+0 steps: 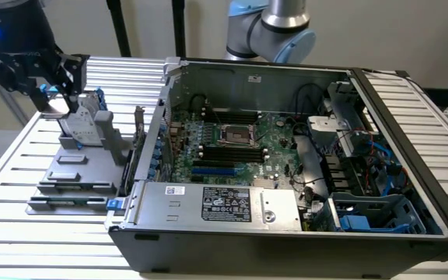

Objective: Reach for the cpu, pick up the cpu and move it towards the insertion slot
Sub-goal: 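Pick up the cpu and move it towards the insertion slot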

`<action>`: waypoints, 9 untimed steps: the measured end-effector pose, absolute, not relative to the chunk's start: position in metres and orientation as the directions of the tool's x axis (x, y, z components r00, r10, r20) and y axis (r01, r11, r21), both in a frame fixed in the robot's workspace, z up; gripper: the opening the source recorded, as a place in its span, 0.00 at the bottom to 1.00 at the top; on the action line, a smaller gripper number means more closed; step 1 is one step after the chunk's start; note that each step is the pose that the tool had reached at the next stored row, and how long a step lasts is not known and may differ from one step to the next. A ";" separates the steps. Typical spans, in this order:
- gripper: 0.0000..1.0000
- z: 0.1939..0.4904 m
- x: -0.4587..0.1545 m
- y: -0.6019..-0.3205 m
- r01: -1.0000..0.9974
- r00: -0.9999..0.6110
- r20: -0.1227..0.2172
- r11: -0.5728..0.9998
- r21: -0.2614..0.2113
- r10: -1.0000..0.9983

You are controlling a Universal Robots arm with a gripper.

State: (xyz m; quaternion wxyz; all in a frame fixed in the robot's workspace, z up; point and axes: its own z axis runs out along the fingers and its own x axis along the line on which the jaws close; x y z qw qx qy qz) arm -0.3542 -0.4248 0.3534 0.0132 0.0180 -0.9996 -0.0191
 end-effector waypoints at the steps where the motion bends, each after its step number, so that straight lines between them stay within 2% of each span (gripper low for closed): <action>1: 0.55 0.358 -0.350 -0.425 -0.035 -0.999 0.026 0.999 0.039 -0.036; 9: 0.55 0.391 -0.313 -0.424 -0.035 -0.999 0.026 0.999 0.039 -0.036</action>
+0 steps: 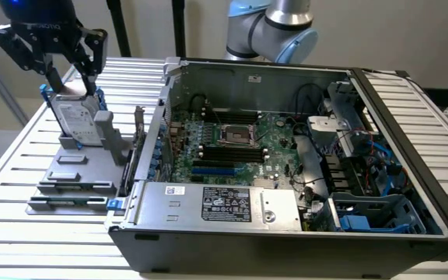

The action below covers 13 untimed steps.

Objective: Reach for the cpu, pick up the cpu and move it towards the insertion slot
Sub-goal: 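Pick up the cpu and move it towards the insertion slot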

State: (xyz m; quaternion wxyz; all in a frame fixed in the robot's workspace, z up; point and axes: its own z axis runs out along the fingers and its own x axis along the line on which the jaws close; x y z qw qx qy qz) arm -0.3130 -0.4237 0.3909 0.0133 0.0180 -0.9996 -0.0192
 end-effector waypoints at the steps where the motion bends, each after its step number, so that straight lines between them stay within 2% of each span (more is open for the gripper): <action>1: 0.55 0.394 -0.309 -0.424 -0.035 -0.999 0.026 0.999 0.039 -0.036; 13: 0.55 0.408 -0.255 -0.422 -0.035 -0.999 0.026 0.998 0.048 -0.037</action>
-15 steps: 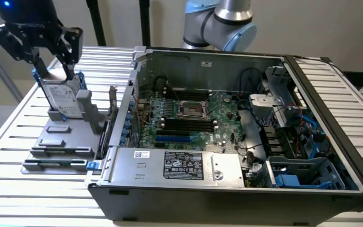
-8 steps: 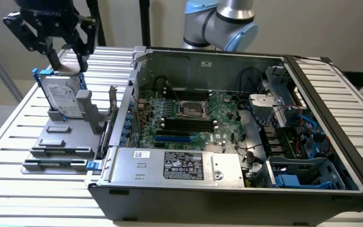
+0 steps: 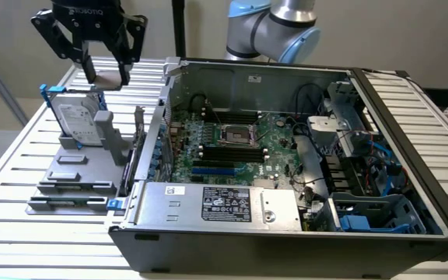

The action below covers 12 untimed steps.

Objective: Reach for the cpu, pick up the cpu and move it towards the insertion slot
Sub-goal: 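Pick up the cpu and move it towards the insertion slot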

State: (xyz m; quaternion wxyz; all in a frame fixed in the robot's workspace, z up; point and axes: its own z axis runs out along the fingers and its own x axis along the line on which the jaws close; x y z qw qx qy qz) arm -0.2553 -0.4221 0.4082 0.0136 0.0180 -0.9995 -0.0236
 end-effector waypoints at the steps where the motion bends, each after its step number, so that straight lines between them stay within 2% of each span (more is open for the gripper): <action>1: 0.55 0.409 -0.251 -0.422 -0.035 -0.999 0.026 0.998 0.049 -0.037; 12: 0.55 0.409 -0.201 -0.419 -0.035 -0.999 0.029 0.998 0.054 -0.037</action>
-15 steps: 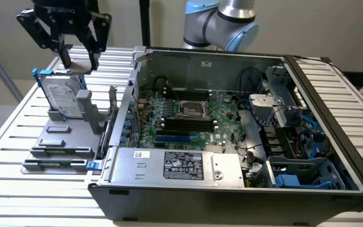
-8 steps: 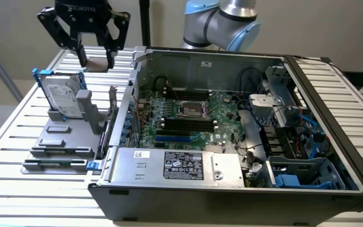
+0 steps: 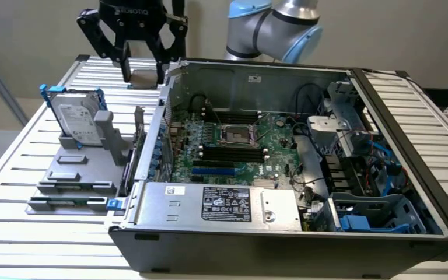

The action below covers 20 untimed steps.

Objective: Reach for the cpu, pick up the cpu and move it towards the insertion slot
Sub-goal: 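Pick up the cpu and move it towards the insertion slot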

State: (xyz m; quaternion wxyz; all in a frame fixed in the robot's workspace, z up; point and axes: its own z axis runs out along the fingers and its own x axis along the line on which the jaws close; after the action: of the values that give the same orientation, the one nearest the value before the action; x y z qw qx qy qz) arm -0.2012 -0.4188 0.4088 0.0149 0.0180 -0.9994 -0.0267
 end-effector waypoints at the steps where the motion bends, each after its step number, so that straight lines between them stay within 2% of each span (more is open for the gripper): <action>1: 0.55 0.409 -0.197 -0.418 -0.035 -0.999 0.030 0.998 0.054 -0.037; 20: 0.55 0.396 -0.110 -0.406 -0.034 -0.998 0.048 0.998 0.055 -0.037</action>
State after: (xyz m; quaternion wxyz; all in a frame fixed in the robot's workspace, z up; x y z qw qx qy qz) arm -0.1100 -0.4061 0.3961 0.0244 0.0178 -0.9992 -0.0270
